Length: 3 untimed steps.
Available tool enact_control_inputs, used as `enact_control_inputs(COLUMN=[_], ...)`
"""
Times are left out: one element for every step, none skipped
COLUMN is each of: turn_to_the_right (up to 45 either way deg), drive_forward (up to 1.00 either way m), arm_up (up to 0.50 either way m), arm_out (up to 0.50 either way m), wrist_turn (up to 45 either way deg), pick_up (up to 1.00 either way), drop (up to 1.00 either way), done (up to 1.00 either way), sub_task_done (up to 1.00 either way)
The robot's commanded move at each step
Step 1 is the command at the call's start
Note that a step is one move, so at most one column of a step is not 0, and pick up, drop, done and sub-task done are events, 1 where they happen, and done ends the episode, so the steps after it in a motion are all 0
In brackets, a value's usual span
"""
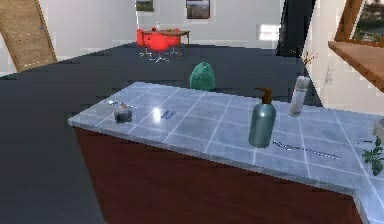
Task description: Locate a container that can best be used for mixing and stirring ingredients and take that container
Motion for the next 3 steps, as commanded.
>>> enact_control_inputs(turn_to_the_right=[0.0, 0.0, 0.0], drive_forward=[0.00, 0.00, 0.00], arm_up=[0.00, 0.00, 0.00], arm_out=[0.00, 0.00, 0.00], wrist_turn=[45.0, 45.0, 45.0], pick_up=[0.00, 0.00, 0.00], drop=[0.00, 0.00, 0.00], done=[0.00, 0.00, 0.00], sub_task_done=[0.00, 0.00, 0.00])
